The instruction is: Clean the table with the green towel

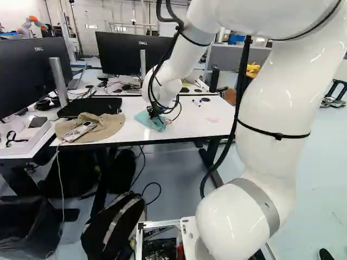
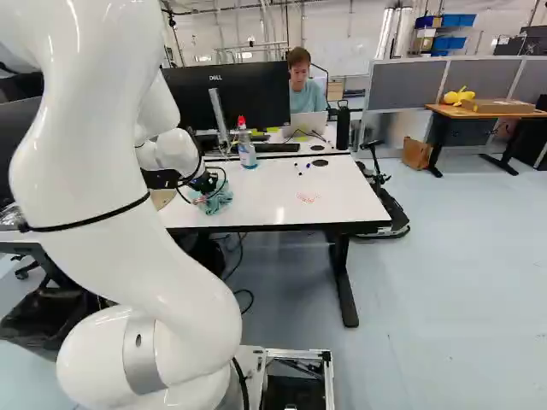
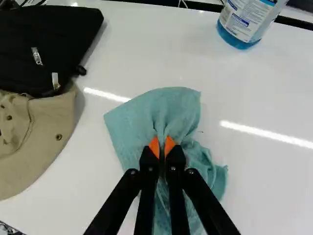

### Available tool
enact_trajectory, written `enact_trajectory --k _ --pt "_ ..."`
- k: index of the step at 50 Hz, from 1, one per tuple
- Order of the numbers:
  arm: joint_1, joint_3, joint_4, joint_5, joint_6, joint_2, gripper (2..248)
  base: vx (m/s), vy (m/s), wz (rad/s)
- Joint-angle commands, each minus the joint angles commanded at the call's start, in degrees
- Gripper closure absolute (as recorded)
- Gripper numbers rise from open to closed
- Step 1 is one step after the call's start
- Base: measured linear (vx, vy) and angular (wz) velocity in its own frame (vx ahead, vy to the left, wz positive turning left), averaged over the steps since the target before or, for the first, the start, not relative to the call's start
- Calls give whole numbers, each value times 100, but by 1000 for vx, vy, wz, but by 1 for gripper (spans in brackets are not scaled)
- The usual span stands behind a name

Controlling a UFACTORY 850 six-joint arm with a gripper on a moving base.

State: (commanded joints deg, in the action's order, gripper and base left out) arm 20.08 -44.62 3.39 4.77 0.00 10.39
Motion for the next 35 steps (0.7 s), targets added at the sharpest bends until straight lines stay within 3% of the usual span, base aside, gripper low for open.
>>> enact_trajectory --k 20,35 --pt "194 516 0 0 0 -461 218 0 0 0" --pt "182 976 0 0 0 -892 218 0 0 0"
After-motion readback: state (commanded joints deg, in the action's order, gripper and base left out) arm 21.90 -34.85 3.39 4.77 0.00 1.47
